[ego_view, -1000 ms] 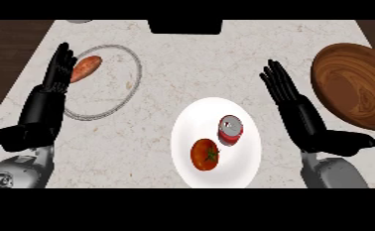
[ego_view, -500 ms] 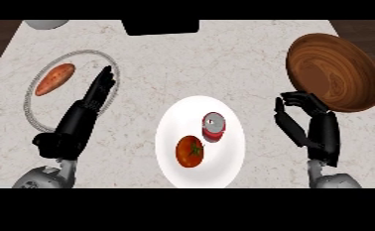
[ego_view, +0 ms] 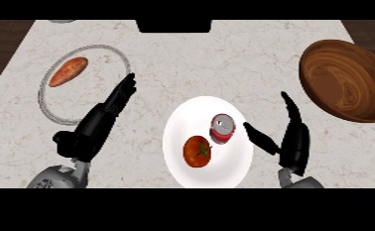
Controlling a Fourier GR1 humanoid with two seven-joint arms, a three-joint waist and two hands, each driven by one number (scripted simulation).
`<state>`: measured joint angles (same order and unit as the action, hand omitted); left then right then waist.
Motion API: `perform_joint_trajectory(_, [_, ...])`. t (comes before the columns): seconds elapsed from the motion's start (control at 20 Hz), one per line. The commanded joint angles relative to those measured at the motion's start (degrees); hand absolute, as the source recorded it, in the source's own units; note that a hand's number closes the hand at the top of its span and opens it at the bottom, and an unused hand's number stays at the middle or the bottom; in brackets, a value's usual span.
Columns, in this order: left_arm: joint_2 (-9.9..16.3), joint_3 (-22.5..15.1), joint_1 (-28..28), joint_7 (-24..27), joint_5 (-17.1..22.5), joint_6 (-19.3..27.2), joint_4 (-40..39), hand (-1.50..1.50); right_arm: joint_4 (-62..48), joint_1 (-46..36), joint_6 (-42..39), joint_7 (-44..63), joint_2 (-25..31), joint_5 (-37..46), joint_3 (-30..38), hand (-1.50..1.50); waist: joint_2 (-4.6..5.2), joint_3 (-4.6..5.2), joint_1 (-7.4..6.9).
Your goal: Pick the can from the plate and place it in the bowl
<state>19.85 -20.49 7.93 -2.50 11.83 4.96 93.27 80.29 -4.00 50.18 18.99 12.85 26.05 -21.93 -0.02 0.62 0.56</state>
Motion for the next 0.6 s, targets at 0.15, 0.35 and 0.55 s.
perform_joint_trajectory(0.15, [-1.3,-1.1,0.8,-0.1,0.0,-0.7,-1.7,0.0,-3.3,-4.3,-17.4,23.0,5.0,10.2,-4.3,-1.5,0.04,0.44,-0.43])
perform_joint_trajectory(0.35, [-1.5,-1.7,1.8,-0.8,-0.4,-0.8,-0.7,0.0,-0.6,-8.3,-32.6,35.7,2.6,5.4,-7.9,-1.5,-0.07,0.24,-2.18])
perform_joint_trajectory(0.55, [-1.2,-0.6,2.1,-0.3,0.0,-1.4,-2.2,0.0,5.3,-14.7,-44.7,51.1,0.7,0.6,-7.7,-1.5,-0.4,0.02,-1.27])
